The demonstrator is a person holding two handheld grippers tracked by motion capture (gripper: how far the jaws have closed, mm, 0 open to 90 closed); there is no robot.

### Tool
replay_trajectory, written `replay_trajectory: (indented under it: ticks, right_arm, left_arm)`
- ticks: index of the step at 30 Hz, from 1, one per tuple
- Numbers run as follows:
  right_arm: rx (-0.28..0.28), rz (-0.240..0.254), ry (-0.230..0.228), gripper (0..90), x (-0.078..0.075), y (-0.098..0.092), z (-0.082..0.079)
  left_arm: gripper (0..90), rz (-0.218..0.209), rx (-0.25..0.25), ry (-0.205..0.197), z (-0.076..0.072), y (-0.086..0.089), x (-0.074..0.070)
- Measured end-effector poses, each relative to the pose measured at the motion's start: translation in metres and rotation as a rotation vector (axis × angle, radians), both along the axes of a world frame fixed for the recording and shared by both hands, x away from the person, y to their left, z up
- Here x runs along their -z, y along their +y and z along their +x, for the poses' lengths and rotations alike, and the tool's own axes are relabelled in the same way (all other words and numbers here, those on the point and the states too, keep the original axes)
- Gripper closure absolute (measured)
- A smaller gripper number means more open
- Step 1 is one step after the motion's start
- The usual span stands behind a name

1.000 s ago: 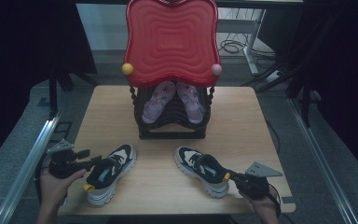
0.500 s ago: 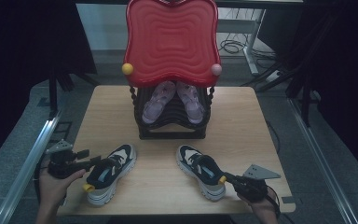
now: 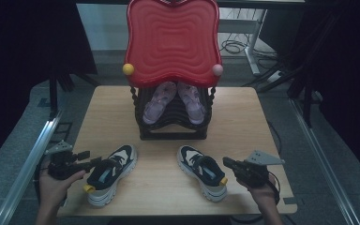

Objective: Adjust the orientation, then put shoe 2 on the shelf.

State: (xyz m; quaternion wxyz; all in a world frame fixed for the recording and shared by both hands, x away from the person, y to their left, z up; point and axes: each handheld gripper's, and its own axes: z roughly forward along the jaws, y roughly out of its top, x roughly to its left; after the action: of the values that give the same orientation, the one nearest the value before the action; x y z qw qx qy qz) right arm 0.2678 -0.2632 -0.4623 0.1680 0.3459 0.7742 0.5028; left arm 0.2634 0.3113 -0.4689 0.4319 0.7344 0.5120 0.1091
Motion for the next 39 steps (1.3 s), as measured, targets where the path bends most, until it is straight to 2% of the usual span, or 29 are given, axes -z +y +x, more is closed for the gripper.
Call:
replay_trajectory:
  ticks: [1,6,10,13,20,27,30,33,39]
  right_arm:
    - [-0.013,0.013,-0.007,88.2,-0.006,0.005,0.006]
    - [-0.029,0.011,-0.007,87.4,-0.007,0.013,0.013]
    - [-0.037,0.014,0.000,76.6,-0.004,0.014,0.015]
    - [-0.035,0.026,0.009,71.9,-0.002,0.012,0.014]
    - [-0.008,0.041,0.004,62.2,-0.001,0.013,0.010]
    - [0.041,0.041,0.012,53.0,0.004,0.010,0.007]
    - [0.048,0.041,0.014,52.1,0.005,0.009,0.006]
    - [0.061,0.042,0.024,51.1,0.007,0.008,0.007]
    - [0.036,0.026,0.038,49.8,0.008,0.013,0.010]
  left_arm:
    - [34.9,0.002,-0.002,0.000,0.000,0.000,0.000]
    - [34.9,0.003,-0.010,0.002,-0.002,0.000,0.000]
    - [34.9,0.007,-0.007,0.005,-0.004,0.000,0.001]
    - [34.9,0.009,-0.001,0.002,-0.004,-0.001,0.000]
    - [34.9,0.011,0.031,0.009,-0.003,-0.004,0.003]
    - [36.1,0.032,0.089,0.051,0.005,-0.007,0.015]
    - [37.9,0.033,0.096,0.058,0.007,-0.007,0.018]
    - [41.1,0.015,0.117,0.067,0.009,-0.005,0.021]
    - [56.9,0.010,0.171,0.064,0.009,-0.007,0.021]
